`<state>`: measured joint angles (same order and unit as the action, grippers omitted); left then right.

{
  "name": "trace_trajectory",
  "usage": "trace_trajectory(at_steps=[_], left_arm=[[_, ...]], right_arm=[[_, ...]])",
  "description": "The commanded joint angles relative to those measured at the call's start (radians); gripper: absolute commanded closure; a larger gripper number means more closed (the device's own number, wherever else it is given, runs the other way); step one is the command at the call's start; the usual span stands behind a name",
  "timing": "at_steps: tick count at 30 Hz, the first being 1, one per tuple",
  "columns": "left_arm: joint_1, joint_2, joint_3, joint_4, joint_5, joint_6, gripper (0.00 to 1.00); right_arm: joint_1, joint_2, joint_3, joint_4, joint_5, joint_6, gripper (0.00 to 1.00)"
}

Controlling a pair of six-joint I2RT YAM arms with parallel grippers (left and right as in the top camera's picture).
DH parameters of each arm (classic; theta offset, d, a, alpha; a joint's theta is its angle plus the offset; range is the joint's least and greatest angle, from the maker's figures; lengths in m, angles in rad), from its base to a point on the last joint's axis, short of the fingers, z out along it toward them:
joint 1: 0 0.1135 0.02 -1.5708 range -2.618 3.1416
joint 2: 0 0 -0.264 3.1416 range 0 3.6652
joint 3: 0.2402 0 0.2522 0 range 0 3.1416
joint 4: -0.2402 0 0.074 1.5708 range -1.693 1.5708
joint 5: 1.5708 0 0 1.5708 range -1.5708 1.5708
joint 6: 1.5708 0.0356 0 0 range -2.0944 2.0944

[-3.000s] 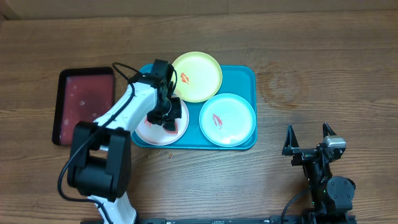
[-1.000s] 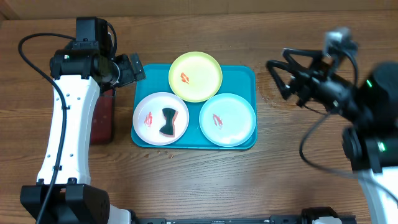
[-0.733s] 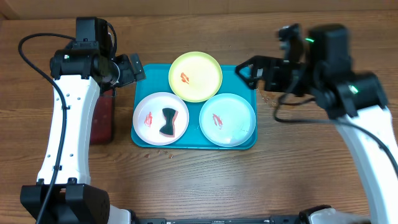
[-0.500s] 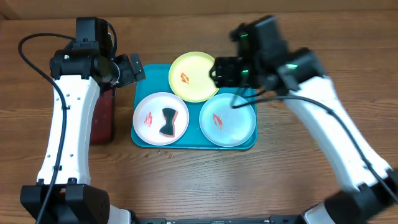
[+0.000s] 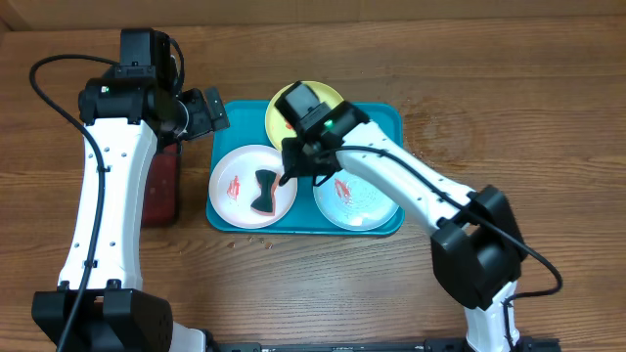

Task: Clean dirty plates on tray and stack at the side
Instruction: 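Reach the right gripper to the white plate rim and grip it, then scrub the white plate with the sponge in the left gripper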

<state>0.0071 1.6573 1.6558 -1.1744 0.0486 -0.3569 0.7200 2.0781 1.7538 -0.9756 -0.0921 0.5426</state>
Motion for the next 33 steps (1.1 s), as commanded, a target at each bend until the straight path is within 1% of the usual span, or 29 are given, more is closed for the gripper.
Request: trace_trajectory(at_steps=[1, 4, 6, 19, 21, 24, 25, 26, 27, 28, 30, 31, 33], left_arm=[[-0.002, 0.006, 0.002, 0.004, 0.004, 0.009, 0.00], [-0.002, 0.006, 0.002, 0.003, 0.004, 0.009, 0.00], [-0.002, 0.006, 0.002, 0.000, 0.004, 0.010, 0.00], [-0.002, 0.006, 0.002, -0.001, 0.003, 0.010, 0.00], [-0.002, 0.006, 0.002, -0.003, 0.004, 0.010, 0.00], [-0.002, 0.007, 0.000, -0.006, 0.016, 0.039, 0.00], [-0.002, 0.007, -0.006, -0.004, 0.024, 0.061, 0.00], [-0.002, 0.007, -0.014, -0.003, 0.031, 0.064, 0.00], [-0.002, 0.007, -0.024, -0.003, 0.041, 0.066, 0.02], [-0.002, 0.008, -0.037, 0.000, 0.053, 0.070, 0.07], [-0.002, 0.008, -0.079, 0.021, 0.112, 0.094, 0.24], [-0.002, 0.009, -0.104, 0.037, 0.153, 0.112, 0.30], [-0.002, 0.009, -0.162, 0.083, 0.234, 0.145, 0.39]], right_arm=[[0.024, 0.038, -0.025, 0.037, 0.023, 0.064, 0.61], [0.034, 0.055, -0.041, 0.075, 0.024, 0.068, 0.61], [0.037, 0.074, -0.042, 0.077, 0.037, 0.090, 0.61], [0.058, 0.148, -0.047, 0.076, 0.020, 0.090, 0.62], [0.060, 0.157, -0.047, 0.076, 0.020, 0.090, 0.64], [0.060, 0.157, -0.047, 0.074, 0.021, 0.090, 0.70], [0.060, 0.157, -0.047, 0.076, 0.020, 0.090, 0.78], [0.060, 0.157, -0.047, 0.076, 0.021, 0.090, 0.80], [0.060, 0.157, -0.047, 0.076, 0.021, 0.090, 0.80], [0.060, 0.157, -0.047, 0.076, 0.020, 0.090, 0.82], [0.060, 0.157, -0.047, 0.075, 0.019, 0.091, 0.86], [0.060, 0.157, -0.047, 0.074, 0.015, 0.091, 0.87], [0.060, 0.157, -0.047, 0.075, 0.008, 0.091, 0.91]])
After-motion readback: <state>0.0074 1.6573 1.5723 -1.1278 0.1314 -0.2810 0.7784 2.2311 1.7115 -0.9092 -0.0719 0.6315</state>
